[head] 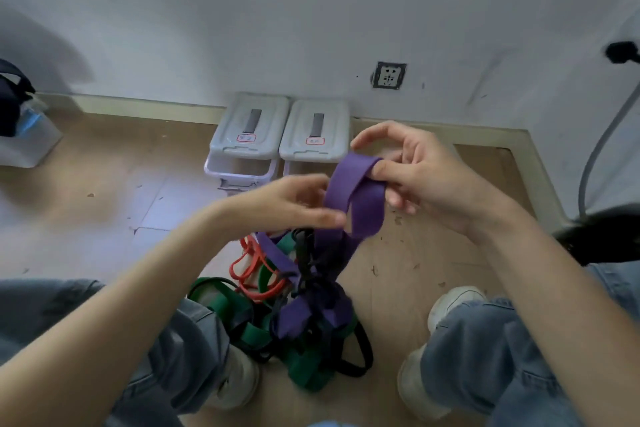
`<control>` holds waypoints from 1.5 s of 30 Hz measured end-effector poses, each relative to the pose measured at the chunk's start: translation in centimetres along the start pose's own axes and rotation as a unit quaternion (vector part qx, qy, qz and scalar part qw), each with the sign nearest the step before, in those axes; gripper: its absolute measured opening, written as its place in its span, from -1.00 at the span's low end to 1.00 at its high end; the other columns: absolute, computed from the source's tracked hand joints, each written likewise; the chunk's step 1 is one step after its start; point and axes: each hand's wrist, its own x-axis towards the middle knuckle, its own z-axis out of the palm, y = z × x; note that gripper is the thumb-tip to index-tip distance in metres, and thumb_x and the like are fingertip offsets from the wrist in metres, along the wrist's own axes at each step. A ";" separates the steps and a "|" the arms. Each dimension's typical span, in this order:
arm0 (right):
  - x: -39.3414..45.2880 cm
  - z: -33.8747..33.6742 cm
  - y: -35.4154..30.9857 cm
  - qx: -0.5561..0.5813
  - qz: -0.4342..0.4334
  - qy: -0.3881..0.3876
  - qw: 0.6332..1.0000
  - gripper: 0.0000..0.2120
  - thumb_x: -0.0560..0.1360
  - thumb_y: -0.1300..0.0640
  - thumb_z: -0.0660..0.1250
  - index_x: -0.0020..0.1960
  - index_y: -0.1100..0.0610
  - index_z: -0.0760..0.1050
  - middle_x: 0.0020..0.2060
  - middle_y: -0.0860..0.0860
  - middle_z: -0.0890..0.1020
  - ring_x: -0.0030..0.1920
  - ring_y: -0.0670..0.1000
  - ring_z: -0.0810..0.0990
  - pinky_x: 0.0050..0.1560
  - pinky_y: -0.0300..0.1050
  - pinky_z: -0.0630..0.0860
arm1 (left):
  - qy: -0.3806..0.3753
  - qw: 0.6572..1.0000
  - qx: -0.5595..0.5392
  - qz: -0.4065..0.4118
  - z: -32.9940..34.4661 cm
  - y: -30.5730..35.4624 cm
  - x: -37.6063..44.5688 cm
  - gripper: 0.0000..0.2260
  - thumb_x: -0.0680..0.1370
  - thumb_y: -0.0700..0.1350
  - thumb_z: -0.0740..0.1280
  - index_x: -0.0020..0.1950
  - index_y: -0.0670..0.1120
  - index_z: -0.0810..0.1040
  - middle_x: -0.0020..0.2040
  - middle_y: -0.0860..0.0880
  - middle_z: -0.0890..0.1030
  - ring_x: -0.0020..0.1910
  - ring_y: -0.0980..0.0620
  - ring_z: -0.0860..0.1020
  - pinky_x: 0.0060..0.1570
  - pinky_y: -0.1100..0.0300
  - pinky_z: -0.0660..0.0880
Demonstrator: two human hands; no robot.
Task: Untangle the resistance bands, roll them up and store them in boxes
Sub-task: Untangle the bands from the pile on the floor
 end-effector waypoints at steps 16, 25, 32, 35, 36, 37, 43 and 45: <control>0.8 -3.1 1.4 -0.358 0.048 0.143 0.922 -0.68 0.47 0.20 0.37 0.19 -0.02 0.47 0.21 -0.01 0.53 -0.11 -0.02 0.63 0.03 -0.05 0.55 | 0.307 0.947 -0.066 0.067 -3.7 3.8 -1.6 -0.91 0.44 -0.18 0.40 -0.07 -0.04 0.61 -0.28 -0.07 0.65 -0.23 -0.02 0.62 -0.16 0.11 0.55; -0.1 0.4 3.4 -0.196 0.084 -0.106 0.971 -0.44 0.27 -0.02 0.55 0.14 -0.09 0.33 0.08 -0.15 0.57 0.05 -0.14 0.60 0.09 -0.12 0.54 | 0.270 0.942 -0.197 -0.010 -2.1 5.3 -0.9 -0.86 0.55 -0.19 0.28 -0.15 -0.20 0.57 -0.37 -0.05 0.64 -0.36 0.05 0.64 -0.32 0.27 0.59; 0.7 1.3 3.7 -0.019 -0.001 0.009 1.000 -0.53 0.37 0.29 0.47 0.13 -0.07 0.38 -0.09 0.02 0.69 -0.16 -0.10 0.66 -0.31 -0.33 0.50 | 0.295 0.916 -0.267 0.051 -3.5 6.0 -1.4 -0.74 0.46 0.03 0.35 0.03 -0.12 0.55 -0.06 -0.11 0.64 -0.16 0.05 0.65 0.02 0.20 0.55; 0.7 1.6 3.5 -0.021 -0.009 0.090 0.996 -0.64 0.41 0.21 0.44 0.10 0.00 0.36 -0.10 0.11 0.68 -0.23 0.00 0.65 -0.36 -0.28 0.47 | 0.243 0.967 -0.071 -0.032 -1.7 4.1 -1.4 -0.47 0.28 0.13 0.46 0.18 -0.02 0.48 0.02 0.02 0.63 -0.04 0.08 0.63 0.08 0.14 0.54; 0.7 1.6 3.4 -0.010 -0.004 0.116 0.993 -0.64 0.41 0.17 0.44 0.10 -0.01 0.35 -0.08 0.11 0.67 -0.27 -0.02 0.63 -0.39 -0.26 0.45 | 0.210 0.975 -0.051 -0.054 -0.8 3.5 -1.3 -0.49 0.31 0.07 0.48 0.21 0.00 0.45 0.02 0.03 0.62 -0.03 0.08 0.63 0.02 0.14 0.57; 0.7 1.5 3.2 0.007 0.000 0.142 0.990 -0.63 0.40 0.15 0.44 0.10 -0.01 0.35 -0.06 0.11 0.66 -0.33 -0.06 0.60 -0.44 -0.25 0.42 | 0.187 0.978 -0.063 -0.068 0.0 2.8 -1.2 -0.55 0.37 -0.01 0.47 0.21 0.00 0.44 0.02 0.03 0.62 -0.04 0.06 0.64 -0.02 0.12 0.59; 0.4 0.3 1.6 0.100 0.007 0.203 0.974 -0.74 0.43 0.11 0.41 0.07 0.06 0.44 -0.35 -0.10 0.66 -0.41 -0.20 0.58 -0.48 -0.36 0.42 | 0.263 0.957 -0.115 -0.036 -1.1 2.9 -0.9 -0.88 0.51 -0.29 0.31 -0.06 -0.11 0.44 -0.27 -0.07 0.64 -0.36 0.10 0.61 -0.36 0.31 0.54; 0.4 -0.4 0.9 0.093 0.010 0.205 0.974 -0.73 0.32 0.02 0.31 0.02 0.01 0.47 -0.39 -0.13 0.61 -0.41 -0.19 0.55 -0.44 -0.33 0.44 | 0.281 0.954 -0.107 -0.004 -2.3 3.7 -1.2 -0.89 0.51 -0.29 0.32 -0.06 -0.10 0.45 -0.27 -0.04 0.68 -0.33 0.13 0.61 -0.32 0.35 0.51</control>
